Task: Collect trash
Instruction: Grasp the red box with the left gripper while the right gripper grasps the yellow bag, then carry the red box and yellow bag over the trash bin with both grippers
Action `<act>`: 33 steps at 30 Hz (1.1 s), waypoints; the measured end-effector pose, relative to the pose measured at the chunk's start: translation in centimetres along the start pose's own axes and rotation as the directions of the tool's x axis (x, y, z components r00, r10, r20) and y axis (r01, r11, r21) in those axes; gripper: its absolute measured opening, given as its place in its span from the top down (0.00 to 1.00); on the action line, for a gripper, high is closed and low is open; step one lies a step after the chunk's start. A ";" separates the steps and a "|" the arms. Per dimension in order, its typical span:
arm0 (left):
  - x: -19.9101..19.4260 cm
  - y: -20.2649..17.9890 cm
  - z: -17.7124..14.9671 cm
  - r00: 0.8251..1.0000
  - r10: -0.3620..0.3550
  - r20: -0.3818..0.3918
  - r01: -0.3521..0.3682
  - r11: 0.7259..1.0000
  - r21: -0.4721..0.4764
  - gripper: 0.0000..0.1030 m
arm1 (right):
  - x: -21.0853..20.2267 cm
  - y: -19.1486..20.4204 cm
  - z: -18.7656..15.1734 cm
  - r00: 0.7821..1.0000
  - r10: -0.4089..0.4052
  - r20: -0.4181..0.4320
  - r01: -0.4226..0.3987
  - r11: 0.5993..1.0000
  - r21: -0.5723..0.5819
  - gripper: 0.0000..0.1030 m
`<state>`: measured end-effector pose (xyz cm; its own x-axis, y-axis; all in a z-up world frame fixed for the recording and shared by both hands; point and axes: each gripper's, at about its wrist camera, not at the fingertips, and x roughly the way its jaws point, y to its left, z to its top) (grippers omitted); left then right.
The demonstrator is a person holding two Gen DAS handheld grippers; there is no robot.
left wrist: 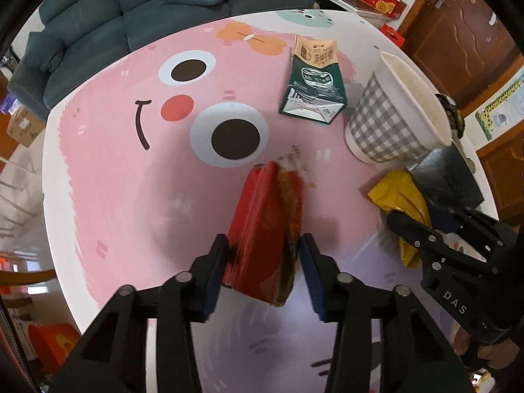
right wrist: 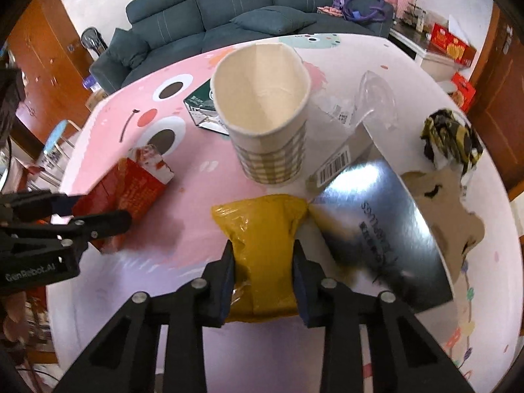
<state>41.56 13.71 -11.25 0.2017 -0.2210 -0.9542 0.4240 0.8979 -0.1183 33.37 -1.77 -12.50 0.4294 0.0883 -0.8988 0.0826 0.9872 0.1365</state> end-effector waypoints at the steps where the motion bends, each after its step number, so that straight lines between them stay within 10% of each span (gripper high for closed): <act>1: -0.1 -0.2 -0.3 1.000 -0.010 -0.005 0.010 1.000 -0.007 0.62 | -0.2 -0.1 -0.1 1.000 0.023 0.001 -0.023 1.000 0.012 0.73; 17: -5.5 -6.2 -6.6 0.994 -0.100 0.033 0.102 0.992 -0.074 0.67 | -6.0 -1.1 -3.4 0.981 0.182 0.064 -0.187 0.979 0.078 0.78; 33: -12.3 -16.7 -16.2 0.985 -0.090 0.146 0.118 0.974 -0.195 0.67 | -15.8 -4.9 -12.0 0.956 0.266 0.127 -0.254 0.962 -0.103 0.83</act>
<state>17.72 7.63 -1.97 0.2889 -0.3541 -0.8894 0.2640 0.9225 -0.2815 15.41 -6.44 -3.98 0.5466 0.3300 -0.7696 -0.1222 0.9407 0.3165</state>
